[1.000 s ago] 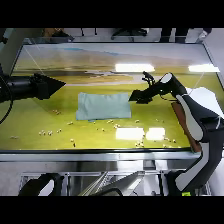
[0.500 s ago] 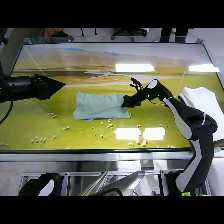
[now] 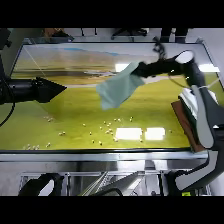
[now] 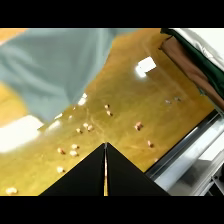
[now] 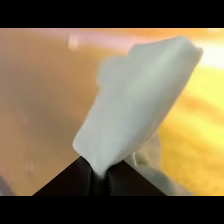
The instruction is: Fold the shirts.
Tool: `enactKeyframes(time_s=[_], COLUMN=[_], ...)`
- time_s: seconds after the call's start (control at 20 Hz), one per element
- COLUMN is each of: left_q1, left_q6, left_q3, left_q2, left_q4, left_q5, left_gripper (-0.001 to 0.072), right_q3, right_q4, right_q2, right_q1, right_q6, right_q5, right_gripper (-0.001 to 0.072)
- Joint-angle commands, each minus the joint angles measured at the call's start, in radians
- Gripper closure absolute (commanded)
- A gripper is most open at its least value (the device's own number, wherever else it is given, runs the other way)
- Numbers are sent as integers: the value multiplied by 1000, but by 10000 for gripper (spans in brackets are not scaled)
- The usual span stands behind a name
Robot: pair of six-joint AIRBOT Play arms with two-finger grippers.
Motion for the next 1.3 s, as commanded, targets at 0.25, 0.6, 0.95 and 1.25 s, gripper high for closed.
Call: enactKeyframes(time_s=[0.25,0.6,0.95,1.25], left_q1=[1,1,1,-43], left_q6=[6,39,47,62], left_q3=[0,0,0,0], left_q2=[0,0,0,-6], left_q4=[0,0,0,2], left_q5=[-35,-34,-34,-35], left_gripper=[696,696,696,696], right_q3=[192,192,161,-118], right_q4=[2,-290,-745,-936], right_q2=[69,161,229,313], right_q1=[-511,-776,-797,-797], right_q6=[239,482,539,526], right_q5=[10,379,671,669], right_gripper=[698,698,698,698])
